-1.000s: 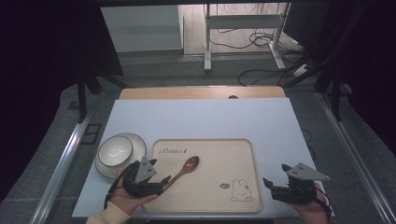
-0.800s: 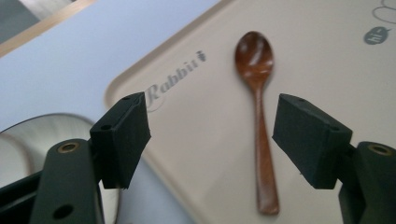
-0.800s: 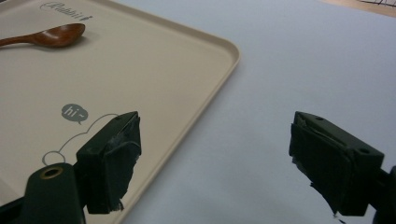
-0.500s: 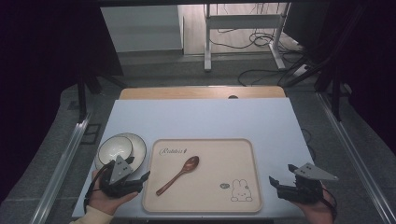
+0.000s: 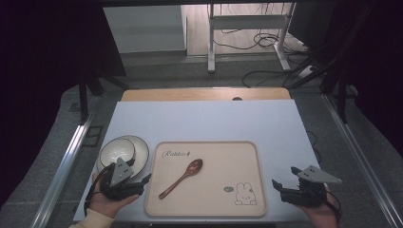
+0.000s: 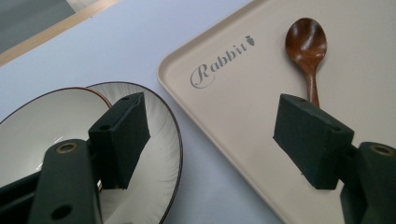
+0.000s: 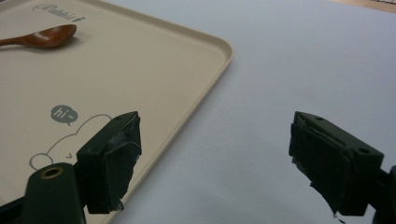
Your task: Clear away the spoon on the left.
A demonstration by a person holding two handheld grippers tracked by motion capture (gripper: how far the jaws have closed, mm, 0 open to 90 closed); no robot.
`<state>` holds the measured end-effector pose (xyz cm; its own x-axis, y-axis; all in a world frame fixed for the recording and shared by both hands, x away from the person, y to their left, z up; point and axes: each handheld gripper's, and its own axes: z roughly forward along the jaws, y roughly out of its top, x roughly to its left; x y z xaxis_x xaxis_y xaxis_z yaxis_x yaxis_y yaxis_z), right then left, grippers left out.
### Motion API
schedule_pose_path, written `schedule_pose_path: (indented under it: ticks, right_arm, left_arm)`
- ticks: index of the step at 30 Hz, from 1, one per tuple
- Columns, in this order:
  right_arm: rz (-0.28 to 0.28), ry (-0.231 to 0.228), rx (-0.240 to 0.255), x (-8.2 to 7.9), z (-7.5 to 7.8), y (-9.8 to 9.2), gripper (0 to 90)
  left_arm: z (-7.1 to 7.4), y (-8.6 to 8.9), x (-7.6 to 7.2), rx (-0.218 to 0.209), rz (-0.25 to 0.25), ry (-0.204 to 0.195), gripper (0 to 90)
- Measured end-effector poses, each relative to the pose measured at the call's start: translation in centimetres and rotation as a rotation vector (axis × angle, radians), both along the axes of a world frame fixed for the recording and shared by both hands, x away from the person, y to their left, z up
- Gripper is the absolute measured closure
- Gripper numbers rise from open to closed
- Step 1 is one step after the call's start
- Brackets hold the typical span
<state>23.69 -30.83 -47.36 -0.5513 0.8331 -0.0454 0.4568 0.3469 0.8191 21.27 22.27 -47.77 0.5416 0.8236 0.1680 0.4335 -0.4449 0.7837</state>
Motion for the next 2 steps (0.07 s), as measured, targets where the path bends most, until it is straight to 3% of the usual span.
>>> schedule_pose_path:
  ticks: [2]
  right_arm:
    - [0.006,-0.004,0.007,0.04,0.02,0.03,17.0]
  left_arm:
    - [0.01,-0.04,0.05,-0.004,0.002,-0.001,26.5]
